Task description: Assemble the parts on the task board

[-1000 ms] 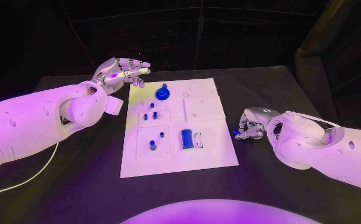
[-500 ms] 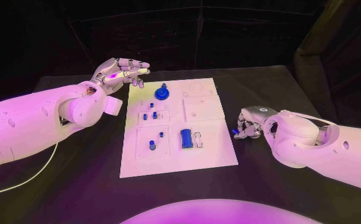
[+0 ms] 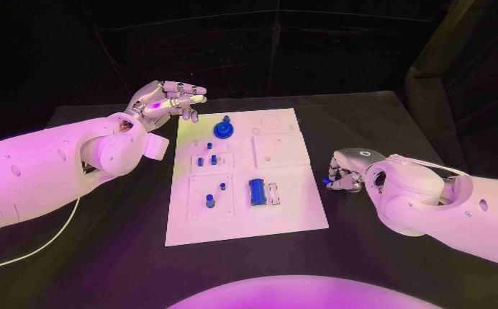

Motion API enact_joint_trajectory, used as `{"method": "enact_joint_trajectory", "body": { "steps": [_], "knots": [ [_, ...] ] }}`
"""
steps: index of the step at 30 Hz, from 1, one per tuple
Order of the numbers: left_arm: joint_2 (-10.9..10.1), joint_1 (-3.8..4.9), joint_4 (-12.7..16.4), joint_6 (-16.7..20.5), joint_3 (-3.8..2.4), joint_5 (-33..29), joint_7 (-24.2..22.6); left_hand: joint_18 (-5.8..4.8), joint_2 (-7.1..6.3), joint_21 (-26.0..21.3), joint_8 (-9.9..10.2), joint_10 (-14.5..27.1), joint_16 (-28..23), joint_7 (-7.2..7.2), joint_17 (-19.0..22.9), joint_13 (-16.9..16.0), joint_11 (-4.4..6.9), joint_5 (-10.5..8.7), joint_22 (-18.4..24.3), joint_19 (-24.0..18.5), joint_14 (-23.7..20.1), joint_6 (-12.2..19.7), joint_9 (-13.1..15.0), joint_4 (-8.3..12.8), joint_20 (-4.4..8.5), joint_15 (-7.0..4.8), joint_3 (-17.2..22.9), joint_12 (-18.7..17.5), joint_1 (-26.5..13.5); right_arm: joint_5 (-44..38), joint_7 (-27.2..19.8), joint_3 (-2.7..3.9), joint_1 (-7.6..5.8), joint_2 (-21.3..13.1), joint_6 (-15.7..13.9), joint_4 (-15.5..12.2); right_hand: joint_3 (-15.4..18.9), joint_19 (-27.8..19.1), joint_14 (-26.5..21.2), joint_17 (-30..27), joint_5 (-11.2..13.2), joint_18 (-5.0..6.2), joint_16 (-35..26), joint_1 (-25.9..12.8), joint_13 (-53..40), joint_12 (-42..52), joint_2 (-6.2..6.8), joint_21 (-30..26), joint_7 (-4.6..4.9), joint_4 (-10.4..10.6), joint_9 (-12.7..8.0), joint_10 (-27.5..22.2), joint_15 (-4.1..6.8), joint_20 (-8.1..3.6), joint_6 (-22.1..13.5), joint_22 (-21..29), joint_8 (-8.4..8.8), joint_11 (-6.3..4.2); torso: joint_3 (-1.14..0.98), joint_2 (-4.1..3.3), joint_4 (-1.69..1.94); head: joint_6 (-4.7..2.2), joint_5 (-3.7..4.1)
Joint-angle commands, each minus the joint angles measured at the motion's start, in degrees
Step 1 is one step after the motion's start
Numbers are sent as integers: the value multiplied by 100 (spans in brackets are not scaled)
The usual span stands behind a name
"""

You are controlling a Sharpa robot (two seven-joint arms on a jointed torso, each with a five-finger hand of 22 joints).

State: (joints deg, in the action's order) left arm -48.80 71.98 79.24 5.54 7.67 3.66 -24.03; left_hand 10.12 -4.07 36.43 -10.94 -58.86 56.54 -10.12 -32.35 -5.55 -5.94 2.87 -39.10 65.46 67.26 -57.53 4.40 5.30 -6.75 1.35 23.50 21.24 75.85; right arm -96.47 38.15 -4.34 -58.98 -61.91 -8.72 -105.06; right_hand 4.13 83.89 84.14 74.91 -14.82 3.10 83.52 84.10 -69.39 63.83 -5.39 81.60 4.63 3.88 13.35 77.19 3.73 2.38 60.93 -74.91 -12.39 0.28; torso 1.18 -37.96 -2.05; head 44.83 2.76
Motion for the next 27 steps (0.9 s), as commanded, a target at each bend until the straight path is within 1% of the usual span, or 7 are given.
{"method": "enact_joint_trajectory", "body": {
  "steps": [1, 2, 7, 11, 19, 22, 27],
  "knots": [
    [-2, 7, 10, -63, -4, -14, -24, 35, 47, -16, -34, 39, -22, 9, 5, -3, -6, -3, 5, -40, -42, 51, -8, -3, -17, -12, -38, 27, -3, 440, 241, -38, 37, -87, -332, -49, -458, 120, 362, 401, -50, -28, 19, -30, -11, -6, -41, 8, 1, -119, -7, 109, 46, -44, 114, -241, 57, -75, -1, -3, 4, -3, 1],
    [0, 7, 9, -63, -4, -14, -23, 35, 47, -16, -34, 39, -22, 9, 5, -3, -6, -3, 5, -40, -42, 51, -8, -3, -17, -12, -38, 27, -3, 545, 228, -37, 36, -122, -439, -86, -742, 118, 363, 404, -44, -29, 17, -141, -9, -20, 111, 4, -20, -135, -53, 115, 52, -36, 145, -239, 114, -74, -1, -3, 4, -3, 1],
    [10, 7, 5, -63, -3, -14, -22, 35, 47, -16, -34, 39, -22, 9, 5, -3, -6, -3, 5, -40, -42, 51, -8, -3, -17, -12, -38, 27, -3, 1024, 105, -31, 27, -293, -1049, -273, -1489, 117, 366, 415, -5, -29, 13, -541, -33, -17, 499, -2, -20, -90, -142, 139, 46, -28, 219, -241, 223, -43, 5, -4, 6, -18, 8],
    [14, 7, 6, -64, -3, -14, -20, 35, 47, -16, -34, 39, -22, 9, 5, -3, -6, -3, 5, -40, -42, 51, -8, -3, -17, -12, -38, 27, -3, 1406, -44, -24, -13, -395, -1474, -440, -1931, 117, 371, 436, -4, -25, 20, -769, -58, 1, 728, -3, 0, -88, -174, 159, 33, -34, 257, -245, 263, -36, 5, -5, 14, -16, -4],
    [18, 7, 9, -70, -3, -14, -10, 35, 47, -16, -34, 39, -22, 9, 5, -3, -6, -3, 5, -40, -42, 51, -8, -3, -17, -12, -38, 27, -3, 2022, -241, -16, -93, -414, -1756, -748, -2249, 123, 378, 466, -18, -28, 35, -999, -92, 36, 956, 5, 7, -99, -191, 188, 31, -29, 297, -260, 285, -32, 3, -7, 9, -4, -29],
    [18, 7, 15, -71, -3, -14, -6, 35, 47, -16, -34, 39, -22, 9, 5, -3, -6, -3, 5, -40, -42, 51, -8, -3, -17, -12, -38, 27, -3, 2194, -294, -15, -102, -342, -1803, -807, -2267, 133, 385, 493, -216, -32, 51, -1194, -128, 84, 1038, 19, -3, -29, -186, 227, 30, -30, 345, -282, 272, -38, 3, -7, 1, 5, -47],
    [16, 8, 28, -70, -3, -14, -3, 35, 47, -16, -34, 39, -22, 9, 5, -3, -6, -3, 5, -40, -42, 51, -8, -3, -17, -12, -38, 27, -3, 2425, -329, -14, -107, -124, -1733, -749, -2226, 155, 394, 531, -426, -42, 74, -1416, -174, 143, 1091, 52, -45, 70, -155, 275, 51, -41, 445, -330, 221, -67, 3, -5, -1, 18, -68]
  ]
}}
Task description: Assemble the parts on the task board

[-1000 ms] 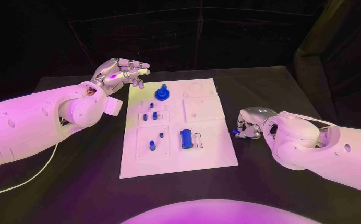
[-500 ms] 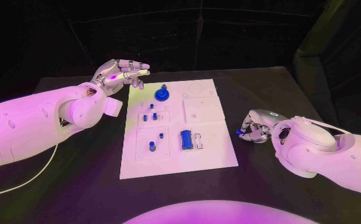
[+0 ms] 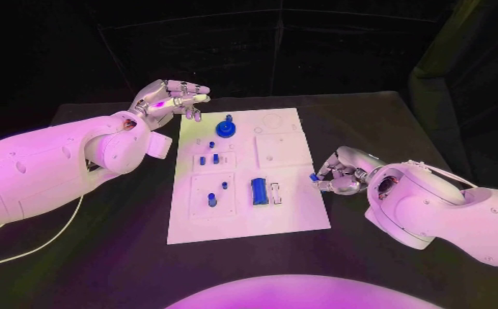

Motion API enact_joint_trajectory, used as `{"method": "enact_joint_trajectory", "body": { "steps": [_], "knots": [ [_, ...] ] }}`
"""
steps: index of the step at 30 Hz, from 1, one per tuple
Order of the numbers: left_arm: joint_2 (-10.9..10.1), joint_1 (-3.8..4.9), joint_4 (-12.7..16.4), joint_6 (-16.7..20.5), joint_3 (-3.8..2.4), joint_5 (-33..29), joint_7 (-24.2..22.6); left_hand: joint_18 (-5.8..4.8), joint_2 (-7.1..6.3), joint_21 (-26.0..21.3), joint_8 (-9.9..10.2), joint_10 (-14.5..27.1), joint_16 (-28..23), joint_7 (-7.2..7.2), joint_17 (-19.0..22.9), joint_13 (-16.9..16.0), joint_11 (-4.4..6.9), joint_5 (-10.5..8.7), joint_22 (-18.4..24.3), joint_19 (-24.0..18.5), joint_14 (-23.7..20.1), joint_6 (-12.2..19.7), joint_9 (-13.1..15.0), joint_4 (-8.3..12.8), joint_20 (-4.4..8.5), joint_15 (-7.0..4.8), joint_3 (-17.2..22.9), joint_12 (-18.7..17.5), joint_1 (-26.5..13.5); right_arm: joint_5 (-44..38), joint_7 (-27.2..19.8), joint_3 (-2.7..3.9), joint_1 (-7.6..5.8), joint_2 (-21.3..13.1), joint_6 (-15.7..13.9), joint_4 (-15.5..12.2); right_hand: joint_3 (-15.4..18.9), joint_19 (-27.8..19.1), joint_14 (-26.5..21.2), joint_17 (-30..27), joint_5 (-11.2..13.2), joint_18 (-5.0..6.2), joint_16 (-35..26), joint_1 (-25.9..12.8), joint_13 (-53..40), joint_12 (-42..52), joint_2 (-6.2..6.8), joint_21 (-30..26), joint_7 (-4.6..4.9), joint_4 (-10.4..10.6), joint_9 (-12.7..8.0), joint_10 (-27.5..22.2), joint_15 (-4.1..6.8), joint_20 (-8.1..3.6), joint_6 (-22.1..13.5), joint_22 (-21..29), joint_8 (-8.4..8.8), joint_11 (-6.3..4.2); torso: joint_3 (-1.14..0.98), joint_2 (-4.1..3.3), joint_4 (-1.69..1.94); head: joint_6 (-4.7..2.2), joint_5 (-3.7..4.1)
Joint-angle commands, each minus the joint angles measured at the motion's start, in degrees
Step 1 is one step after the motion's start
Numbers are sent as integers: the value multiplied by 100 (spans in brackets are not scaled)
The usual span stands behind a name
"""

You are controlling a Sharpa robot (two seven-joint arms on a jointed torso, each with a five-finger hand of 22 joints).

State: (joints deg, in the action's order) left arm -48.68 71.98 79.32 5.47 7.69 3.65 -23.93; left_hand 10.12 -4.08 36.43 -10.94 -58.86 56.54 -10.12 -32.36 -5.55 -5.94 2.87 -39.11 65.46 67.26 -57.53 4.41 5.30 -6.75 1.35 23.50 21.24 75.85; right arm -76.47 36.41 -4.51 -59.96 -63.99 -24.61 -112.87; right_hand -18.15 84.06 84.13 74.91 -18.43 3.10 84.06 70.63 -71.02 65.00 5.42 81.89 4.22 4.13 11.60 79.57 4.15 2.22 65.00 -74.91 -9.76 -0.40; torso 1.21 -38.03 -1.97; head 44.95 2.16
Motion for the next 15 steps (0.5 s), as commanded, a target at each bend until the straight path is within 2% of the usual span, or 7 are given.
{"method": "enact_joint_trajectory", "body": {
  "steps": [1, 2, 5, 8, 15],
  "knots": [
    [4, 8, 26, -63, -5, -14, -14, 35, 47, -16, -34, 39, -22, 9, 7, -4, -6, -3, 6, -40, -42, 51, -8, -3, -17, -12, -38, 27, -3, 484, -154, 3, -10, 171, -98, 76, 61, 148, 396, 539, -281, -46, 24, -174, -26, 46, 31, 37, -31, 97, 47, 59, 26, -36, 94, -351, -77, -19, 5, 3, -6, 3, -9],
    [4, 8, 29, -64, -5, -14, -15, 35, 47, -16, -34, 39, -22, 9, 7, -4, -6, -3, 6, -40, -42, 51, -8, -3, -17, -12, -38, 27, -3, 525, -152, 3, -10, 241, -66, 112, 97, 154, 398, 548, -387, -49, 29, -220, -40, 63, 38, 46, -48, 119, 65, 73, 36, -44, 129, -364, -101, -31, 6, 2, -3, 3, -11],
    [5, 8, 36, -63, -4, -14, -15, 35, 47, -16, -34, 39, -22, 9, 7, -4, -6, -3, 6, -40, -42, 51, -8, -3, -17, -12, -38, 27, -3, 602, -141, 2, -10, 431, 16, 205, 158, 165, 401, 563, -483, -54, 38, -278, -64, 91, 28, 63, -77, 150, 102, 99, 56, -60, 183, -390, -142, -55, 3, -2, -4, 2, -20],
    [6, 9, 42, -65, -4, -14, -17, 35, 47, -16, -34, 39, -22, 9, 7, -4, -6, -3, 6, -40, -42, 51, -8, -3, -17, -12, -38, 27, -3, 652, -115, 2, -9, 642, 85, 308, 220, 176, 405, 585, -506, -59, 50, -328, -99, 132, 7, 79, -110, 181, 147, 131, 76, -78, 240, -415, -193, -83, -4, -2, -6, 8, -40],
    [-4, 9, 57, -68, -5, -14, -17, 34, 55, -24, -36, 51, -20, 6, 14, -2, -8, -3, 12, -41, -48, 58, -10, 1, -19, -10, -44, 32, 1, 696, -28, 0, -8, 1075, 175, 547, 267, 189, 411, 612, -511, -66, 67, -360, -164, 213, -24, 100, -141, 204, 192, 177, 96, -95, 287, -445, -241, -106, 0, 2, -6, 21, -58]
  ]
}}
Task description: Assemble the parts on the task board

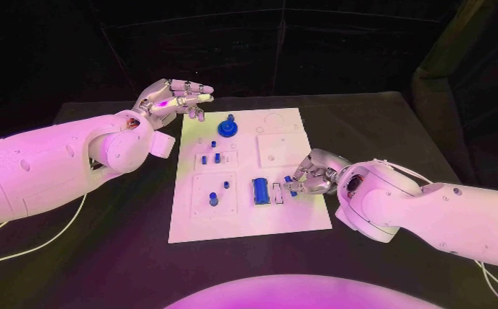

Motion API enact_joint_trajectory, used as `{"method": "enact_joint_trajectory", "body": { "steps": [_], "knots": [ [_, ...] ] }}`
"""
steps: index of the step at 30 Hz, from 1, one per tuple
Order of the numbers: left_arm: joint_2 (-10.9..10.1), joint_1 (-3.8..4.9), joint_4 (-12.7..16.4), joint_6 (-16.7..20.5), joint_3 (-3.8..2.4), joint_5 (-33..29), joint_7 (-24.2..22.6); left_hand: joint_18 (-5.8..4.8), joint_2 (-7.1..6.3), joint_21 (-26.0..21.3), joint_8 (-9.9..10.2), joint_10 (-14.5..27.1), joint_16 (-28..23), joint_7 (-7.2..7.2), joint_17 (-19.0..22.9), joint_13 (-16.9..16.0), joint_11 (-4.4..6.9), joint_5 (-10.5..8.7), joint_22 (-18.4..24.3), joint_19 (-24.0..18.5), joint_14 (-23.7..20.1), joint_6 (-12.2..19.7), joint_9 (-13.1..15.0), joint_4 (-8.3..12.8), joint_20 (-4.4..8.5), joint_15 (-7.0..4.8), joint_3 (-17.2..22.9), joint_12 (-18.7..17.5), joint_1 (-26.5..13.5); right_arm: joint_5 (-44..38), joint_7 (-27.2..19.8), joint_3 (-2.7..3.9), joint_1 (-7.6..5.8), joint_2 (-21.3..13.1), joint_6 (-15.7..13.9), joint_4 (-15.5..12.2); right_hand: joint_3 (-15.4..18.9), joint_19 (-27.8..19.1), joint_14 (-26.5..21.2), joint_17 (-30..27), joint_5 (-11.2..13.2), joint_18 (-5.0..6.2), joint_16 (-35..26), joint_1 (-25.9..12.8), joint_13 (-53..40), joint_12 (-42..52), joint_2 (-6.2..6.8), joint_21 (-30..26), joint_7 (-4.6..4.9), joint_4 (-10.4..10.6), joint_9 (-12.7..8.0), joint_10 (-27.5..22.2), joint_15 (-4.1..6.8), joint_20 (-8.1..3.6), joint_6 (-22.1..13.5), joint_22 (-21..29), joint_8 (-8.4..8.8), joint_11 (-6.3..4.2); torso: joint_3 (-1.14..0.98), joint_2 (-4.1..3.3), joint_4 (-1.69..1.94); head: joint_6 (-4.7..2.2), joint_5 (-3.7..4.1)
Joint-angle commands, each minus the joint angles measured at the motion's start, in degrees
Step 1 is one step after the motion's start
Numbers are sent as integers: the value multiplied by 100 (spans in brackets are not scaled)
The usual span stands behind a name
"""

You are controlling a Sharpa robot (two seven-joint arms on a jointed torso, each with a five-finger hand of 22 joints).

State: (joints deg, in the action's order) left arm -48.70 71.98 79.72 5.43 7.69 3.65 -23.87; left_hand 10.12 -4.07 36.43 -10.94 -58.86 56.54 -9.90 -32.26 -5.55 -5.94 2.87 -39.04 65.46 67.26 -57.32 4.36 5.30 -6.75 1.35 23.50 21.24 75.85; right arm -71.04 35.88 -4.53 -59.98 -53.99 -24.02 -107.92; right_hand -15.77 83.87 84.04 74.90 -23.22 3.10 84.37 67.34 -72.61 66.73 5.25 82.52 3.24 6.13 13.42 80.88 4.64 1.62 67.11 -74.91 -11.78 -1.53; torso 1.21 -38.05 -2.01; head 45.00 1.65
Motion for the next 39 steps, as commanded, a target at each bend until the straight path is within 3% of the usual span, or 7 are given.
{"method": "enact_joint_trajectory", "body": {
  "steps": [1, 18, 39],
  "knots": [
    [-4, 9, 18, -65, -5, -14, -23, 34, 55, -24, -36, 51, -20, -16, 4, -2, -8, -3, 5, -41, -48, 37, -5, 1, -19, -10, -44, 32, 1, 149, 31, 2, -6, 117, 122, 72, 30, 208, 420, 612, -32, -66, 36, -32, -5, 39, -7, 36, -43, 5, 10, 46, 47, -36, 76, -445, -39, 7, -1, 5, -7, 15, -11],
    [-10, 10, 27, -78, -5, -14, -20, 34, 55, -24, -36, 51, -20, -16, 4, -2, -8, -3, 5, -41, -48, 37, -5, 1, -19, -10, -44, 32, 1, -1, 160, 1, -5, 489, 459, 282, 125, 254, 441, 716, -22, -91, 98, -80, -199, 281, -33, 113, -99, 24, 105, 176, 86, -71, 149, -560, -135, -42, -8, 6, -8, 33, -36],
    [-18, 10, 28, -78, -5, -14, -14, 34, 55, -24, -36, 51, -20, -16, 4, -2, -8, -3, 5, -41, -48, 37, -5, 1, -19, -10, -44, 32, 1, -430, 327, 0, -4, 509, 510, 319, 302, 258, 442, 730, 73, -95, 106, -222, -238, 301, 11, 122, -105, 103, 186, 202, 98, -91, 127, -575, -186, -49, -6, 3, -6, 36, -36]
  ]
}}
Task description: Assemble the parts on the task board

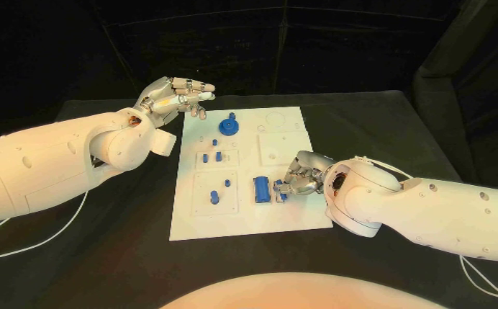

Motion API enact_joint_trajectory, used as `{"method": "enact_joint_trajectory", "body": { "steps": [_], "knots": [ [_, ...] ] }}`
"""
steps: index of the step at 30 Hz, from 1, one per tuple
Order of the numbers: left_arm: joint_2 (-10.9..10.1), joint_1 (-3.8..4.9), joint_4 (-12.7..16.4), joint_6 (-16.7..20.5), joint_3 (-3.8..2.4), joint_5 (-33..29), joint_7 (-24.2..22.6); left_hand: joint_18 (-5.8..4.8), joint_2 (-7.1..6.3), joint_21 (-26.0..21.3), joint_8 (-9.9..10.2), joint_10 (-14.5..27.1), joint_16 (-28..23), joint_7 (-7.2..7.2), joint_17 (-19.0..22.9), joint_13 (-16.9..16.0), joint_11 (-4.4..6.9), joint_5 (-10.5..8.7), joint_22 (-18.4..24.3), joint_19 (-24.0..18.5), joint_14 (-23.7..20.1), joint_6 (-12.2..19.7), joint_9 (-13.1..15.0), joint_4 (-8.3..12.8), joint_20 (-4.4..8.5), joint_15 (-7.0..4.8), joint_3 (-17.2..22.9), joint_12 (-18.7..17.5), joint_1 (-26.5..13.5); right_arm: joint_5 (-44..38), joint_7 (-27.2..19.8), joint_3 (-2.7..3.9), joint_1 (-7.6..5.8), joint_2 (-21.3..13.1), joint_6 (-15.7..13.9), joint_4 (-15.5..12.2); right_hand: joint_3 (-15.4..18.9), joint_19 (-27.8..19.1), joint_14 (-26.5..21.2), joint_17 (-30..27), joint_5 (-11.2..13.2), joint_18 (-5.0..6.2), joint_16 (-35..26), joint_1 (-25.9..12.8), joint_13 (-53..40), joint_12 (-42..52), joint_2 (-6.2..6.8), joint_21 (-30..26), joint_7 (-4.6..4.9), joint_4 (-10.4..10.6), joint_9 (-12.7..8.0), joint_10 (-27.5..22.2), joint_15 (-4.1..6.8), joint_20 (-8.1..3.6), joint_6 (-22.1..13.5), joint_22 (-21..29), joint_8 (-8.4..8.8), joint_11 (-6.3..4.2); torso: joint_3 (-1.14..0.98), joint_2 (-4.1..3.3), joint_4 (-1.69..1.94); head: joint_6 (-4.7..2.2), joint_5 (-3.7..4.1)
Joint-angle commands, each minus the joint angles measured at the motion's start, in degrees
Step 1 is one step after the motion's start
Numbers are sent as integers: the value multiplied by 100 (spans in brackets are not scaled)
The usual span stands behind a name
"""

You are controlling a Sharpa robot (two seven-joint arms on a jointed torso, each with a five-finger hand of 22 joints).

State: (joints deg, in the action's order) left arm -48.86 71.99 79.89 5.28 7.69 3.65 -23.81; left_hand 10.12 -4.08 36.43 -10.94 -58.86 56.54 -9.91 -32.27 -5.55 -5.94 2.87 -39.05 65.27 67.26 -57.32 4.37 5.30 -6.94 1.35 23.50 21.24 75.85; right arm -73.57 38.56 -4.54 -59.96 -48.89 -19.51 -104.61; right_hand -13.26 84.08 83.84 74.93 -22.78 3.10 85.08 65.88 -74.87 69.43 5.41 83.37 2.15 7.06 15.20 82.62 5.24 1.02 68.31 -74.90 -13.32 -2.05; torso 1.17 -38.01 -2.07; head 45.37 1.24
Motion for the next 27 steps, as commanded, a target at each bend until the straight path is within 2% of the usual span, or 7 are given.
{"method": "enact_joint_trajectory", "body": {
  "steps": [1, 8, 14, 20, 23, 27],
  "knots": [
    [-2, 8, 10, -62, -5, -14, -20, 34, 55, -24, -36, 51, -20, -15, 6, -2, -8, -3, 6, -22, -48, 37, -6, 1, 0, -10, -44, 32, 1, -185, 61, 2, -6, 6, 69, -12, 76, 238, 462, 728, 19, -95, 36, -94, -13, 30, 2, 38, 4, 21, 16, 29, 37, -31, 6, -576, -37, 2, -1, 1, -1, 0, 2],
    [6, 8, 9, -68, -5, -14, -18, 34, 55, -24, -36, 51, -20, -15, 6, -2, -8, -3, 6, -22, -48, 37, -6, 1, 0, -10, -44, 32, 1, -209, 69, 2, -6, 39, 142, -4, 146, 238, 463, 733, -29, -96, 39, -127, -26, 37, 19, 40, 2, 43, 39, 34, 39, -33, 0, -581, -51, 1, 0, -2, 8, -3, 5],
    [0, 9, 7, -64, -5, -14, -16, 34, 55, -24, -36, 51, -20, -15, 6, -2, -8, -3, 6, -22, -48, 37, -6, 1, 0, -10, -44, 32, 1, -213, 60, 1, -6, 47, 216, 7, 200, 238, 462, 731, -16, -96, 37, -152, -37, 43, 31, 41, 3, 60, 54, 38, 38, -33, -5, -582, -59, 2, 2, -4, -6, 10, -11],
    [-1, 9, 8, -64, -5, -14, -12, 34, 55, -24, -36, 51, -20, -15, 6, -2, -8, -3, 6, -22, -48, 37, -6, 1, 0, -10, -44, 32, 1, -228, 82, 1, -6, 52, 263, 28, 299, 226, 457, 710, 55, -90, 23, -192, -16, -3, 45, 21, 12, 96, 77, 20, 34, -31, -32, -556, -64, 9, 3, 0, -2, 23, -6],
    [-3, 9, 9, -63, -5, -14, -12, 34, 55, -24, -36, 51, -20, -15, 6, -2, -8, -3, 6, -22, -48, 37, -6, 1, 0, -10, -44, 32, 1, -288, 131, 1, -6, 43, 237, 44, 507, 212, 452, 697, 252, -84, 14, -361, 10, -56, 99, 0, 35, 214, 100, -3, 16, -20, -60, -529, -68, 31, 1, 0, 2, 20, -1],
    [-5, 9, 9, -61, -5, -14, -10, 34, 55, -24, -36, 51, -20, -15, 6, -2, -8, -3, 6, -22, -48, 37, -6, 1, 0, -10, -44, 32, 1, -336, 160, 1, -6, 40, 204, 58, 833, 198, 446, 674, 979, -77, -4, -453, 31, -119, 78, -22, 41, 377, 147, -32, 7, -6, -109, -503, -80, 39, 0, 2, -1, 18, -4]
  ]
}}
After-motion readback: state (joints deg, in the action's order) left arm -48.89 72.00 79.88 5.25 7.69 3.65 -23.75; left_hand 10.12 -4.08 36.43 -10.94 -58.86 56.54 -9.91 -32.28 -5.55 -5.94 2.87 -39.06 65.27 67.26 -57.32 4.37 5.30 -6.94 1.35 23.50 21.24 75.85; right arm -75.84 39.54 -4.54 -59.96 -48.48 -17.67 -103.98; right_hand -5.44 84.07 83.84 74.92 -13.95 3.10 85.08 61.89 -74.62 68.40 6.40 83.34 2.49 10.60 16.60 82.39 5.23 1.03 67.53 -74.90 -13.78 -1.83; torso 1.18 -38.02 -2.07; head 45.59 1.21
